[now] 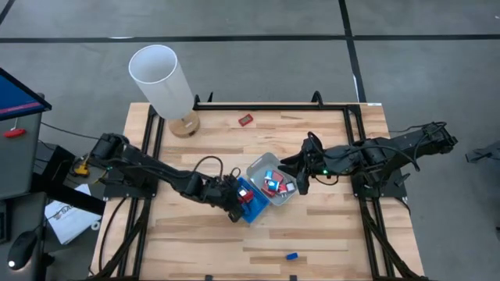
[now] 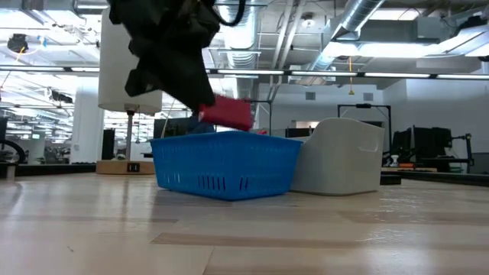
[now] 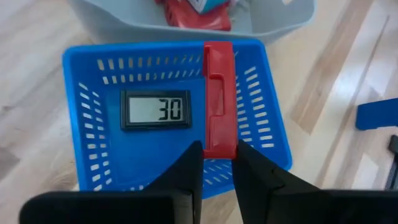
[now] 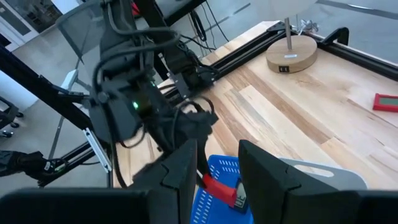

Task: Pick & Place Office items
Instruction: Put the bottom red digital timer into the blue bin, then put the blue digital timer into the blue bin

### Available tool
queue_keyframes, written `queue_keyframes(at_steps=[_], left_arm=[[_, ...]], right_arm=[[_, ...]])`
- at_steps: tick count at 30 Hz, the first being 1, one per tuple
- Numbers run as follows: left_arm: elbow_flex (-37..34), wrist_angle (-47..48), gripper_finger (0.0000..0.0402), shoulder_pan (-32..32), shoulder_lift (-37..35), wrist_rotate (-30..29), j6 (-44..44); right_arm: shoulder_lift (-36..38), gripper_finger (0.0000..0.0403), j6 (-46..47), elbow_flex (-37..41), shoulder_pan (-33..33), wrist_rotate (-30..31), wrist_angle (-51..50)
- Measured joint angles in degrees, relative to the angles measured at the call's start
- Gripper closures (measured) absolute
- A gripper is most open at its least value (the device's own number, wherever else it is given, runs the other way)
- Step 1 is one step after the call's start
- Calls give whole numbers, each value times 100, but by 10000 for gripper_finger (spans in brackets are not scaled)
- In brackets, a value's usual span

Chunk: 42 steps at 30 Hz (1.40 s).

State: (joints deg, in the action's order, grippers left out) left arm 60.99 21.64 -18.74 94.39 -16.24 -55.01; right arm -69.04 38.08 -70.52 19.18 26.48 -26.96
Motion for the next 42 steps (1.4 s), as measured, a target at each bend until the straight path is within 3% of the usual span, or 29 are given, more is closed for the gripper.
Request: queue_keyframes(at_steps=[17, 31, 38, 42], left_arm=[[-2, -647, 343, 4, 745, 171, 303], [-1, -836, 287, 7, 700, -22, 638], [-2, -1030, 280, 7, 260, -58, 1443], [-4, -1167, 282, 22, -258, -51, 2394]], right_arm=[[0, 291, 51, -1, 0, -92, 0], [2, 291, 51, 0, 0, -94, 2], [4, 291, 47, 0, 170, -119, -5], [4, 291, -12, 0, 424, -189, -40]])
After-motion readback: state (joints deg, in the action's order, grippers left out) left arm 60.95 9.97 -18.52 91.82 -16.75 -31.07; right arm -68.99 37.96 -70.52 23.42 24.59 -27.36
